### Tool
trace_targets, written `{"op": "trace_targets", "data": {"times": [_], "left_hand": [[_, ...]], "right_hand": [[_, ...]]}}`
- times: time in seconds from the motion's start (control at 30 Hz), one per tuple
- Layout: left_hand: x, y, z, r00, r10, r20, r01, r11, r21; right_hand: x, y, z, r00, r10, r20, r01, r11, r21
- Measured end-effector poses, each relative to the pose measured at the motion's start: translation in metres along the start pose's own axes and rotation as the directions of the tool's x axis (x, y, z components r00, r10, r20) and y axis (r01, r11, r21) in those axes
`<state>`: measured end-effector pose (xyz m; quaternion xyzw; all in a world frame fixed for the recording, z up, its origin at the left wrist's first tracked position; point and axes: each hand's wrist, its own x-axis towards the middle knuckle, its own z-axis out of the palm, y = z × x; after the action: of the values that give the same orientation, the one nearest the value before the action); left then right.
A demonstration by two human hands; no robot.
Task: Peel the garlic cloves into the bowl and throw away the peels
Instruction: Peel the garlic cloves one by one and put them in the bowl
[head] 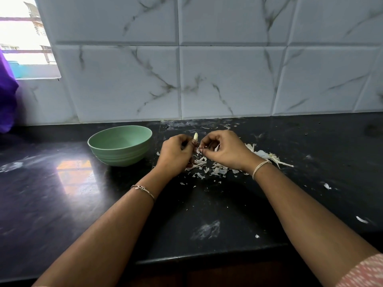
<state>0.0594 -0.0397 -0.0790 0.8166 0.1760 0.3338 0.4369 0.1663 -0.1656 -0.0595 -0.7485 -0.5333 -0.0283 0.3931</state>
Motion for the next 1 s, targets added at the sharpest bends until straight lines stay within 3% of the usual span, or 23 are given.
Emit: {"op": "trace_targets", "data": {"times": [0.1, 0.17, 0.37, 0.47, 0.53, 0.6, 0.7, 0.83, 1.0], "left_hand": [[-0.001, 0.002, -0.001, 0.999, -0.046, -0.003, 0.045, 0.995, -0.088], [-0.001, 0.003, -0.001, 0.998, -0.064, 0.018, 0.066, 0.991, -0.116], [-0.003, 0.003, 0.002, 0.999, 0.05, 0.004, -0.05, 0.995, 0.086], [-0.004, 0.004, 0.001, 0.997, 0.078, -0.019, -0.075, 0.991, 0.107], [-0.005, 0.004, 0.001, 0.996, 0.088, -0.033, -0.084, 0.989, 0.123], [-0.005, 0.004, 0.001, 0.995, 0.09, -0.043, -0.082, 0.985, 0.15], [-0.004, 0.004, 0.002, 0.995, 0.086, -0.055, -0.074, 0.979, 0.192], [-0.003, 0.003, 0.0, 0.995, 0.091, -0.044, -0.081, 0.976, 0.202], [-0.005, 0.007, 0.0, 0.998, 0.068, 0.01, -0.068, 0.99, 0.124]], "right_hand": [[-0.002, 0.001, -0.004, 0.993, 0.048, 0.104, -0.044, 0.998, -0.036], [-0.002, 0.005, -0.012, 0.993, 0.072, 0.097, -0.064, 0.994, -0.09], [-0.004, 0.016, -0.037, 0.983, 0.145, -0.112, -0.175, 0.929, -0.326], [-0.004, 0.021, -0.037, 0.974, 0.147, -0.173, -0.199, 0.921, -0.335], [-0.002, 0.023, -0.034, 0.979, 0.124, -0.16, -0.165, 0.948, -0.273], [-0.002, 0.018, -0.033, 0.982, 0.143, -0.124, -0.152, 0.987, -0.061], [-0.004, 0.004, -0.029, 0.989, 0.146, -0.005, -0.141, 0.964, 0.226], [-0.006, -0.005, -0.019, 0.997, 0.057, 0.053, -0.066, 0.984, 0.167], [-0.002, 0.001, -0.016, 0.99, 0.141, 0.025, -0.143, 0.966, 0.215]]}}
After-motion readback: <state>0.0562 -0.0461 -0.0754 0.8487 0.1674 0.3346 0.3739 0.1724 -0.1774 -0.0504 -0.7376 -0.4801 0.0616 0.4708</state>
